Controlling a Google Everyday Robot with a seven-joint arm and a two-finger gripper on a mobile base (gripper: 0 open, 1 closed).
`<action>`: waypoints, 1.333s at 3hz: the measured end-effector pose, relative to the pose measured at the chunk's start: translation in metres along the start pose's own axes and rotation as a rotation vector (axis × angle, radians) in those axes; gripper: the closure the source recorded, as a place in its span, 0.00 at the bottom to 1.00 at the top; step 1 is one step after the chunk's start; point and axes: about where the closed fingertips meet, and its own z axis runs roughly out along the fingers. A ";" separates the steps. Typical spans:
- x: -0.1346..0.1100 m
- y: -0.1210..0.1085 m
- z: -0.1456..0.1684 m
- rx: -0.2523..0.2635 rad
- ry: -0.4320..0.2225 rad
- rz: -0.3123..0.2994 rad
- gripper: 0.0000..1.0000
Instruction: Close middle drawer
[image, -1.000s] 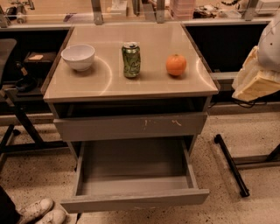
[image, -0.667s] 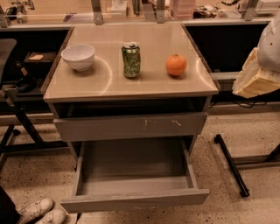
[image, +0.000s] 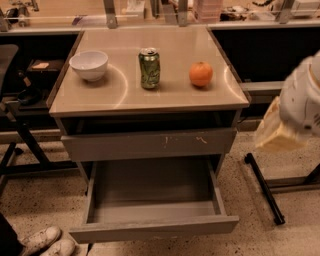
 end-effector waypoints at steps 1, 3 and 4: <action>-0.005 0.055 0.055 -0.125 -0.052 0.054 1.00; 0.010 0.082 0.083 -0.199 -0.017 0.067 1.00; 0.012 0.101 0.115 -0.259 -0.030 0.095 1.00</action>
Offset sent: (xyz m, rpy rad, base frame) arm -0.0301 0.0252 -0.0491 0.0798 0.0867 -0.0114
